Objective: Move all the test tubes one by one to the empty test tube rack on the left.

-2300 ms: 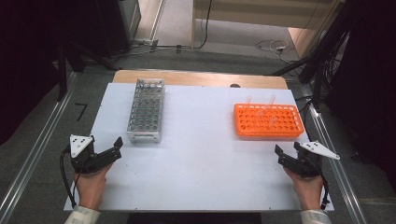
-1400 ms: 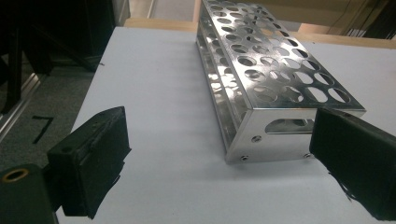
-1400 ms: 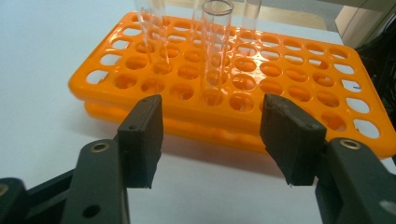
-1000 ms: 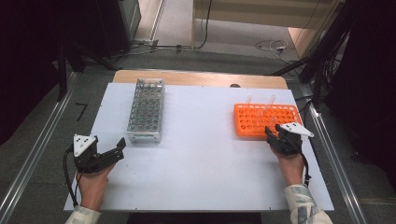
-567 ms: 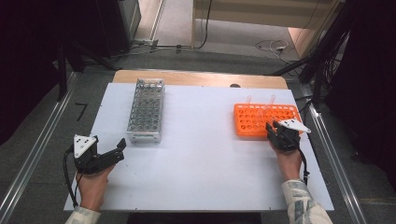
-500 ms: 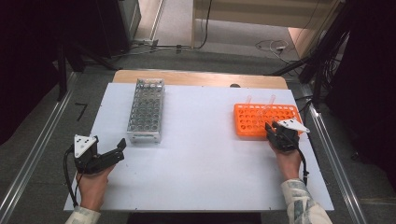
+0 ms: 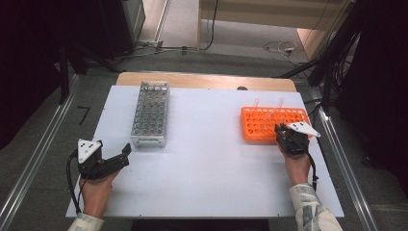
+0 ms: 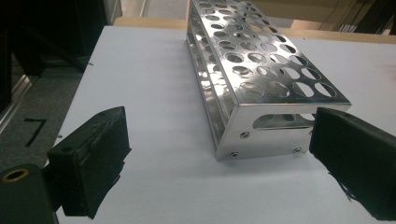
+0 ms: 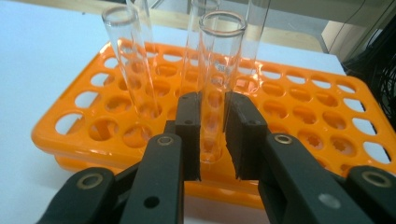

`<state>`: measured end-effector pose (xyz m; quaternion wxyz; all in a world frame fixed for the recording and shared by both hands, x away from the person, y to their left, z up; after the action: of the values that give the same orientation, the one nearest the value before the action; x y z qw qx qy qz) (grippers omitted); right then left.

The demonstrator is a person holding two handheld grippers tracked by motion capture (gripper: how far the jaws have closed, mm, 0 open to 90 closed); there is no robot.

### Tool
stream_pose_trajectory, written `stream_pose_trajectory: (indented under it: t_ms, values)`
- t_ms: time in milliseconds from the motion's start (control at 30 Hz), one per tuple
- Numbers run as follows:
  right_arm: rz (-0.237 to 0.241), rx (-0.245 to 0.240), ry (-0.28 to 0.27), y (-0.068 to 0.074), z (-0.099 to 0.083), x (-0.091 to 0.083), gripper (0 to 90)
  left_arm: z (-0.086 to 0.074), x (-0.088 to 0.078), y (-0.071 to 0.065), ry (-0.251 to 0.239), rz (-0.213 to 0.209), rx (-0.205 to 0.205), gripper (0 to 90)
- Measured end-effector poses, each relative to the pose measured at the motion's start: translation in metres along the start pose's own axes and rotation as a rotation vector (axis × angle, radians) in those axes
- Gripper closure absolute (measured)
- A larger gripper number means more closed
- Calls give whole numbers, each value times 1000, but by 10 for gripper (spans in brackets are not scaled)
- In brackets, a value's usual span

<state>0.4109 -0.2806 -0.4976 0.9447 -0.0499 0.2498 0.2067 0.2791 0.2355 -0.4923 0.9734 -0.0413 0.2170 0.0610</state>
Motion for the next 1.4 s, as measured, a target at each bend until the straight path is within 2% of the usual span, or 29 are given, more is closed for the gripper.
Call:
stream_pose_trajectory:
  t_ms: [167, 367, 700, 967, 1100, 1167, 1200, 1333, 1400]
  values:
    - [7, 25, -32, 0, 7, -9, 737, -1, 0, -1, 3, 0, 11, 57]
    - [21, 29, -62, 4, 15, -19, 737, 0, -2, -5, -7, -8, 22, 63]
    - [72, 17, -79, 22, 15, -47, 738, 4, -7, -16, -22, -51, 22, 82]
    - [170, -19, -63, 51, 14, -54, 738, 6, -11, -33, -18, -93, 49, 82]
    - [216, -35, -51, 68, 15, -50, 738, 6, -12, -40, -5, -105, 45, 75]
    - [248, -57, -42, 83, 15, -45, 738, 6, -13, -43, -3, -114, 46, 74]
    - [248, -57, -42, 83, 15, -45, 738, 6, -13, -44, -4, -120, 46, 74]
    - [292, -88, -24, 106, 15, -37, 738, 6, -15, -48, -17, -122, 53, 75]
    - [317, -107, -15, 118, 16, -33, 738, 7, -15, -51, -33, -143, 54, 75]
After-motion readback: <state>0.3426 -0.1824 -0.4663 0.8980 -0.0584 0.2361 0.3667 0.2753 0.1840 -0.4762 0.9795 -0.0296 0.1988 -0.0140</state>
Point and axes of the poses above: each handheld gripper's, and its own axes: x roughly forward along the jaws, z roughly out of its top, y roughly to its left, the point moved 7 cm from there along x, roughly forward along the jaws, and after that the axes turned 12 degrees about z, right-handed, at the moved point
